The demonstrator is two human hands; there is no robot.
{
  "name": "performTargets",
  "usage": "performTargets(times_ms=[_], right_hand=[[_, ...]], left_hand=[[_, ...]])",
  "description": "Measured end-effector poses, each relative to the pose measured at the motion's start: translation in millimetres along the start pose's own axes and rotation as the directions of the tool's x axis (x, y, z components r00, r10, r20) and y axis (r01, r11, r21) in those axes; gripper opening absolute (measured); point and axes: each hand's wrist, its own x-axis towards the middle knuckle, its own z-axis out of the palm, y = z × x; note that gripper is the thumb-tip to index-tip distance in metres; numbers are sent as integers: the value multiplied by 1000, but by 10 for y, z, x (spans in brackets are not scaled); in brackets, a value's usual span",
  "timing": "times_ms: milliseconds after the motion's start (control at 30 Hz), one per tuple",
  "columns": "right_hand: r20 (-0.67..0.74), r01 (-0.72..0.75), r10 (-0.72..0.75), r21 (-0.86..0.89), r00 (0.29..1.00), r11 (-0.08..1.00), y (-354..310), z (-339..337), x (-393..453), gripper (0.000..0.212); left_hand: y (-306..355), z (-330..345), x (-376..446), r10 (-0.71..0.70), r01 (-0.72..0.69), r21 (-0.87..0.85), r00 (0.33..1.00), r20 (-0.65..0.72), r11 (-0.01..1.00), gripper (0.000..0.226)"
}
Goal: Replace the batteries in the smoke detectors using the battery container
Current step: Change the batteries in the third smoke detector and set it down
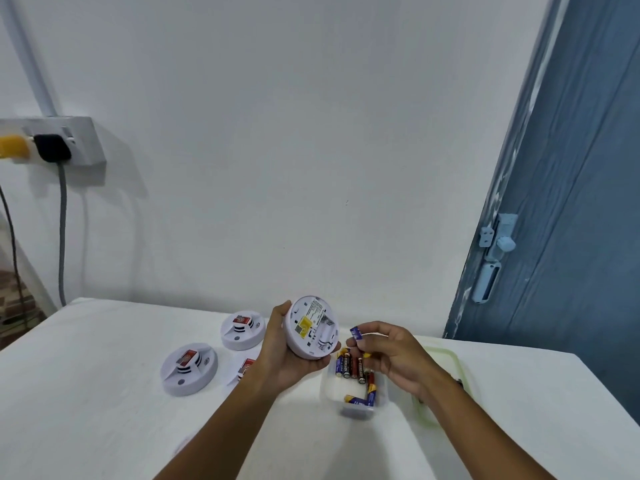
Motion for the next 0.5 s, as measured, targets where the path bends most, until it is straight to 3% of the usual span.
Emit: performTargets(times_ms=[100,233,367,500], right_hand=[[-62,101,-111,-144,992,984,-63,38,-8,14],[-39,237,-268,-354,963,905,-107,119,21,7],[-97,305,-358,-351,929,886,-118,221,55,27],[-131,358,-430,-372,893,856,-92,273,105,17]], left_hand=[[-20,1,-2,-10,10,-1,1000,2,1000,59],[-49,56,-8,-15,16,31,1000,-12,999,57],[-76,133,-32,-27,27,48,1000,-2,998,55],[-93,168,-36,-21,21,79,1000,1,997,57]])
